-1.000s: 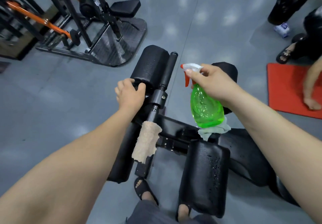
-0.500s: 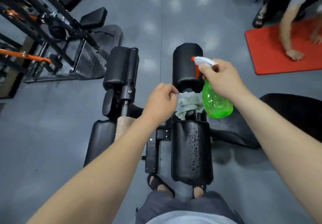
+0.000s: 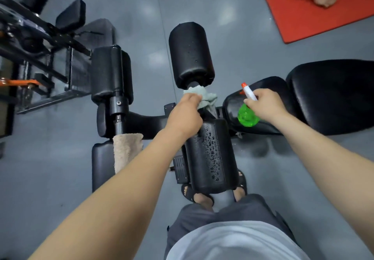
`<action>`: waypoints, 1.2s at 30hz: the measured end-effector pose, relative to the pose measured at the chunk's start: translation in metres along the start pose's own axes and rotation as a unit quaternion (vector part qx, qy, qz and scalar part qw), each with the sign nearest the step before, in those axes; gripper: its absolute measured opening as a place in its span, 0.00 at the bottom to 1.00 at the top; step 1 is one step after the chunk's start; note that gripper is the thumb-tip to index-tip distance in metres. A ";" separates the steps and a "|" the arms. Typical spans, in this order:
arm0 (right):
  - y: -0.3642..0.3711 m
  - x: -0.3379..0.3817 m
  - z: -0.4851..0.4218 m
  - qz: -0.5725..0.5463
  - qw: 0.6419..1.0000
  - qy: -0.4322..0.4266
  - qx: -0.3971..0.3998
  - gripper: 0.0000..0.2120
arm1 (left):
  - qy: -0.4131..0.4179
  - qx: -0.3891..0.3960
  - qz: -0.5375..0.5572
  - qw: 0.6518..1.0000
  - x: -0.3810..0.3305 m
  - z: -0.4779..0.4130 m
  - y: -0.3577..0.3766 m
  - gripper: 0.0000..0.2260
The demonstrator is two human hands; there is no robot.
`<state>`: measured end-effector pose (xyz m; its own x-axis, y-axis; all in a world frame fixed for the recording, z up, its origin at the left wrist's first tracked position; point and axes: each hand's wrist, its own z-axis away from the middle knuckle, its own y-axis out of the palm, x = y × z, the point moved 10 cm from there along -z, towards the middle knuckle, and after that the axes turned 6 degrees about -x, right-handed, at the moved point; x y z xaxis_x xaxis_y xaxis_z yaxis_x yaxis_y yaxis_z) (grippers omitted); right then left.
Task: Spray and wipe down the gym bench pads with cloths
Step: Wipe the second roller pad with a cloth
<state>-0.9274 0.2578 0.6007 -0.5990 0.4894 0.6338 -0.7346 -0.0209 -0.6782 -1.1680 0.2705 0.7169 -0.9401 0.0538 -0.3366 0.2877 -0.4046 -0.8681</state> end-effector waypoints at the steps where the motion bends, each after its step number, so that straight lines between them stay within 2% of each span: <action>1: 0.005 -0.006 -0.003 0.000 1.000 0.011 -0.002 0.13 | 0.000 0.002 -0.002 1.000 0.000 0.000 0.000 0.29; 3: 0.017 -0.015 -0.008 -0.008 0.999 0.035 -0.002 0.13 | -0.003 0.005 -0.002 1.000 0.000 0.001 0.000 0.30; 9: 0.044 -0.021 -0.020 -0.026 0.998 0.054 0.014 0.04 | -0.016 0.009 0.006 1.000 -0.002 0.004 0.000 0.30; 18: 0.039 -0.024 -0.018 -0.062 0.996 0.068 0.006 0.13 | -0.021 -0.002 0.022 1.000 0.000 0.003 -0.003 0.31; 20: 0.035 -0.024 -0.015 -0.043 0.997 0.065 0.003 0.18 | -0.026 -0.012 0.037 0.999 0.003 0.002 -0.003 0.31; 22: 0.023 -0.023 -0.008 -0.024 0.997 0.072 -0.021 0.23 | -0.030 -0.020 0.058 0.998 0.006 0.001 -0.004 0.30; 23: 0.014 -0.020 -0.004 -0.017 0.996 0.072 -0.044 0.23 | -0.033 -0.025 0.072 0.997 0.008 0.002 -0.006 0.28; 26: -0.017 0.009 0.010 -0.024 0.992 0.013 -0.122 0.15 | -0.020 -0.059 0.109 0.992 0.009 0.008 -0.024 0.23; 29: -0.033 0.066 0.023 -0.045 0.985 -0.077 -0.146 0.07 | -0.017 -0.102 0.124 0.987 0.019 0.023 -0.053 0.19; 32: -0.023 0.137 0.045 -0.079 0.974 -0.188 -0.099 0.03 | -0.045 -0.167 0.119 0.978 0.046 0.048 -0.088 0.14; 36: 0.015 0.222 0.085 -0.112 0.948 -0.299 -0.009 0.04 | -0.126 -0.230 0.112 0.958 0.107 0.091 -0.128 0.06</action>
<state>-1.0984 0.2920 0.7624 -0.5059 -0.1017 0.8566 -0.8625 0.0418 -0.5044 -1.3217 0.2444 0.8252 -0.8428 -0.2323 -0.4855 0.4836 0.0689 -0.8726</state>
